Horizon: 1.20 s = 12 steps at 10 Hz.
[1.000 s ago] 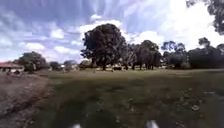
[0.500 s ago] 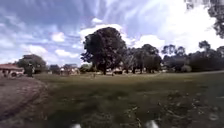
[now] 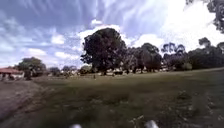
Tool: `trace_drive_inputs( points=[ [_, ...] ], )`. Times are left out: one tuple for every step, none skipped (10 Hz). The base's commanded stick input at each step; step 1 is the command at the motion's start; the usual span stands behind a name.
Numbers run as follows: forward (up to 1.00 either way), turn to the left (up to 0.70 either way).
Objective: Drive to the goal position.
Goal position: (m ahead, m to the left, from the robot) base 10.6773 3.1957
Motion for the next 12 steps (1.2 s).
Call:
trace_drive_inputs(
  points=[
    [0.70,0.00],
    [0.70,0.00],
    [0.70,0.00],
    [0.70,0.00],
    [0.70,0.00],
    [0.70,0.00],
    [0.70,0.00],
    [0.70,0.00],
    [0.70,0.00],
    [0.70,0.00],
    [0.70,0.00],
    [0.70,0.00]
  ],
)
